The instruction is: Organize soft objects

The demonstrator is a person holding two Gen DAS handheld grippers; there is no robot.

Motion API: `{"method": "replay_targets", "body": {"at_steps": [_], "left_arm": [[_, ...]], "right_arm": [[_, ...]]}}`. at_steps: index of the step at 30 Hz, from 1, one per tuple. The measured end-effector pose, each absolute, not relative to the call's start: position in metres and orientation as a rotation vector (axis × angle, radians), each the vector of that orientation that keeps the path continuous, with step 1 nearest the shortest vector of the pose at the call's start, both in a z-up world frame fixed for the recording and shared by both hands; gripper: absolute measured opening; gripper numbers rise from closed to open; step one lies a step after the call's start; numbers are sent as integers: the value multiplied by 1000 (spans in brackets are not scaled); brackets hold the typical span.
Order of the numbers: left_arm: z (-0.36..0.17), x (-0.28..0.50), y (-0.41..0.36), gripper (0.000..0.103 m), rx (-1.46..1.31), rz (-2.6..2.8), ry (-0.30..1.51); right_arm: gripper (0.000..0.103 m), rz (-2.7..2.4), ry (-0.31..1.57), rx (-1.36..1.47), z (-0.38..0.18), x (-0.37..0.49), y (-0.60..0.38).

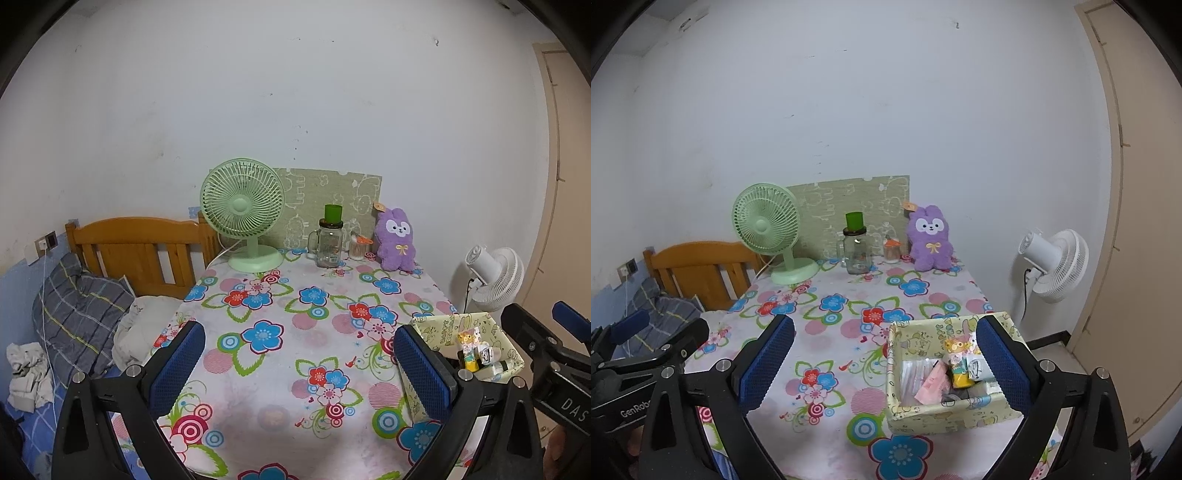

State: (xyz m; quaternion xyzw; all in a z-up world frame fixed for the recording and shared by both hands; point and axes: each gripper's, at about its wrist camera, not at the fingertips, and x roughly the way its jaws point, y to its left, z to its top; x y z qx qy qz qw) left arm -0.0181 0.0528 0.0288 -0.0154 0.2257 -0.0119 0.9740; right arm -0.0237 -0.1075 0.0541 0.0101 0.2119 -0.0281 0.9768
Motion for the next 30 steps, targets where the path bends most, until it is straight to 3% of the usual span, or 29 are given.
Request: {"method": "replay_targets", "body": {"at_steps": [30], "left_arm": [[28, -13, 51, 103, -24, -28, 467]], "right_arm": [[102, -57, 439, 4, 47, -18, -107]]}}
